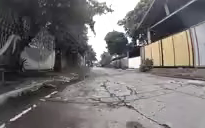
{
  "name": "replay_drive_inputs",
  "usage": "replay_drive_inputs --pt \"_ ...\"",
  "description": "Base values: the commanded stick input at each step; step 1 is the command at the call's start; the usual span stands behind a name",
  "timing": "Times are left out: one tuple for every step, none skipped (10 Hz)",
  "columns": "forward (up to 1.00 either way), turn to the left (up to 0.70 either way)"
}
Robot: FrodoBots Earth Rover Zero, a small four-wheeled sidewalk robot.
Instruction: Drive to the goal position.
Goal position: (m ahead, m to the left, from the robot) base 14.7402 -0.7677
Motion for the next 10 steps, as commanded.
replay_drive_inputs --pt "0.7 0.0" --pt "0.7 0.0" --pt "0.7 0.0" --pt "0.7 0.0" --pt "0.7 0.0" --pt "0.7 0.0" --pt "0.7 0.0" --pt "0.7 -0.15" --pt "0.7 -0.28" --pt "0.7 -0.04"
